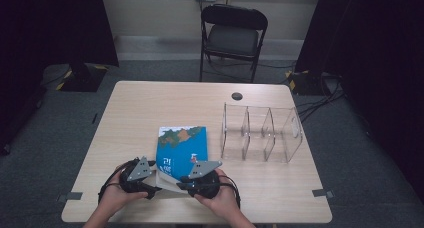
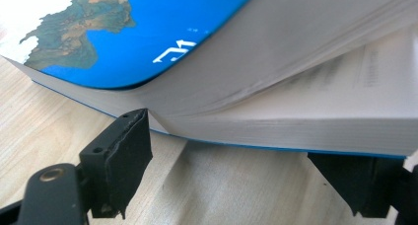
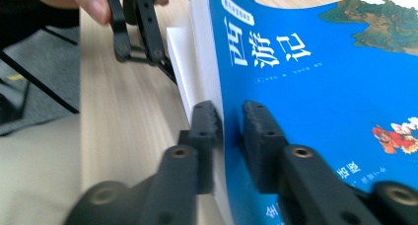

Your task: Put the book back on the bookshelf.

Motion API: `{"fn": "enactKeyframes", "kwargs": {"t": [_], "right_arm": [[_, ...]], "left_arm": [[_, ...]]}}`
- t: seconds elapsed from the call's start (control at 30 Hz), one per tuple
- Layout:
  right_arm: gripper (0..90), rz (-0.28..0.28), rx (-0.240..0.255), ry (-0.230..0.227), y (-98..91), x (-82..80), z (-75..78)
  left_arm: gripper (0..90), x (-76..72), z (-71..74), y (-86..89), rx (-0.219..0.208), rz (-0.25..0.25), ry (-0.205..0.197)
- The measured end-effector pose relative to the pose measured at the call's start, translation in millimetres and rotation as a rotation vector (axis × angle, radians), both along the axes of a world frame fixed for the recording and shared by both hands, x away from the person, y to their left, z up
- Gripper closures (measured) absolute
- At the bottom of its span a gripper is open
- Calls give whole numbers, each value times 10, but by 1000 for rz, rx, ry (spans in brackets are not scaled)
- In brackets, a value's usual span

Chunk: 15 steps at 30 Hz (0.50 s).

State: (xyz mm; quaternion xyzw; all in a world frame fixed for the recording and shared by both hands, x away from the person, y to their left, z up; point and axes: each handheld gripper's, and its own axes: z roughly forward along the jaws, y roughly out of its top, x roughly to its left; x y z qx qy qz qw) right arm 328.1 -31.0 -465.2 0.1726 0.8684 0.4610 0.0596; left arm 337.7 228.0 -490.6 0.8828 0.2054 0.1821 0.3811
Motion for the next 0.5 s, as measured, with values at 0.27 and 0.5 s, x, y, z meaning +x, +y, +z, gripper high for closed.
{"fn": "enactKeyframes", "kwargs": {"t": [0.27, 0.5], "right_arm": [[813, -16, 8, 33, -47, 30, 123], [864, -22, 40, 87, -137, 93, 283]], "left_arm": [[152, 24, 4, 1, 0, -6, -4], [149, 19, 45, 16, 12, 1, -9]]}}
